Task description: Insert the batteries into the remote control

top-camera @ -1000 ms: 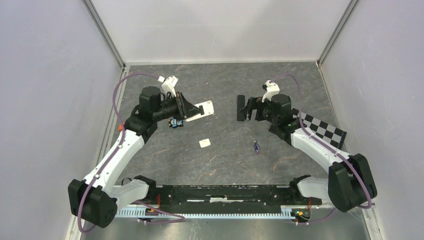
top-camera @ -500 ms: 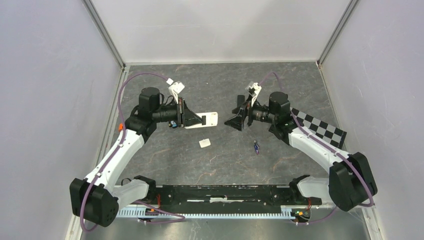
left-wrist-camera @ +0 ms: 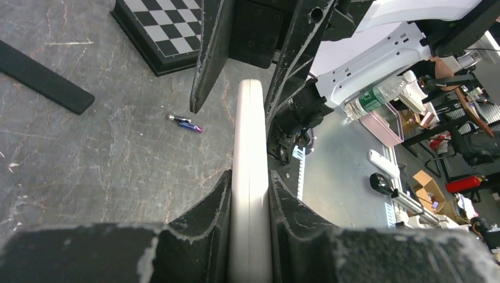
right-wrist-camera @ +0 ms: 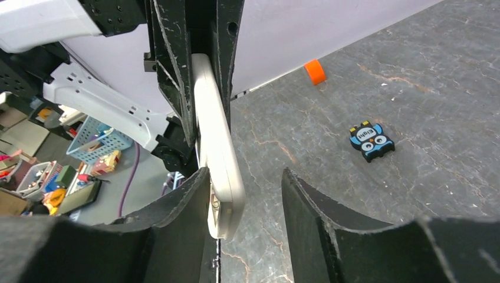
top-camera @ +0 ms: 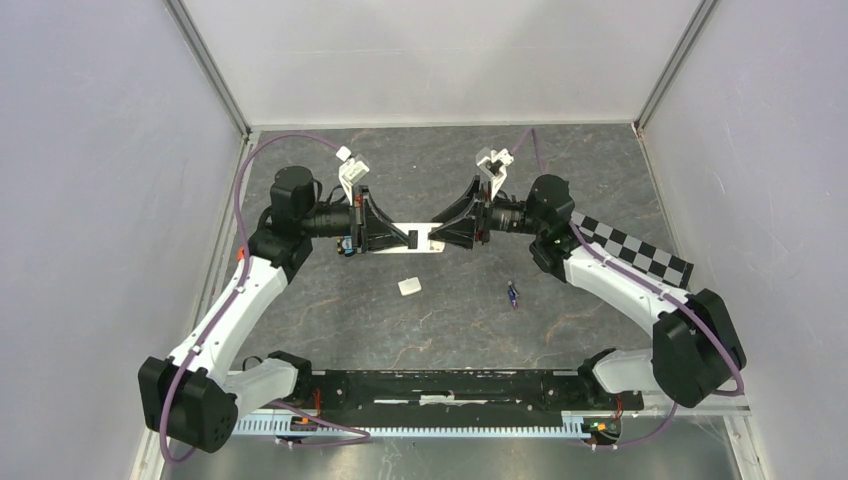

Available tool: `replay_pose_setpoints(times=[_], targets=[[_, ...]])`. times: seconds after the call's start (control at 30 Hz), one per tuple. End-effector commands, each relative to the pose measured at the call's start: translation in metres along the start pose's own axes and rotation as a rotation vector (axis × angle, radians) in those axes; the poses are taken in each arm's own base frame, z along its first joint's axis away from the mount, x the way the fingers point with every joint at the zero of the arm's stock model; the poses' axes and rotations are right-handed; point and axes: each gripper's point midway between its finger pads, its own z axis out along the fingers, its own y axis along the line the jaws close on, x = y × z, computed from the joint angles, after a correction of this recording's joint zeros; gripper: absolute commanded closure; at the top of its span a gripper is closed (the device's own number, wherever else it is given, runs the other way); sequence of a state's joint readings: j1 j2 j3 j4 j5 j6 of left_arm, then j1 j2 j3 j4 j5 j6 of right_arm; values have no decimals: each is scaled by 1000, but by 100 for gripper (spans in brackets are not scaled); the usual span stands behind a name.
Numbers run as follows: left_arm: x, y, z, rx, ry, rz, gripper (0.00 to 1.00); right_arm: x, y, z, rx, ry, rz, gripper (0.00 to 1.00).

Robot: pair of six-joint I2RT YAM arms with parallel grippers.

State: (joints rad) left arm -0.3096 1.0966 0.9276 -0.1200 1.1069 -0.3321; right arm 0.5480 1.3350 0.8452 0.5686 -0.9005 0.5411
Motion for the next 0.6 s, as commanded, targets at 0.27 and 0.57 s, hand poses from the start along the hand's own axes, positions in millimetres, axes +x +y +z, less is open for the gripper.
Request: replay_pose_setpoints(times=[0.27, 0.57], targets=[[-64, -42, -2, 103, -176, 17, 65, -60, 62, -6, -276, -268, 66, 100], [-65, -37, 1, 97, -170, -95, 57, -72, 43, 3, -197, -312, 51, 100]])
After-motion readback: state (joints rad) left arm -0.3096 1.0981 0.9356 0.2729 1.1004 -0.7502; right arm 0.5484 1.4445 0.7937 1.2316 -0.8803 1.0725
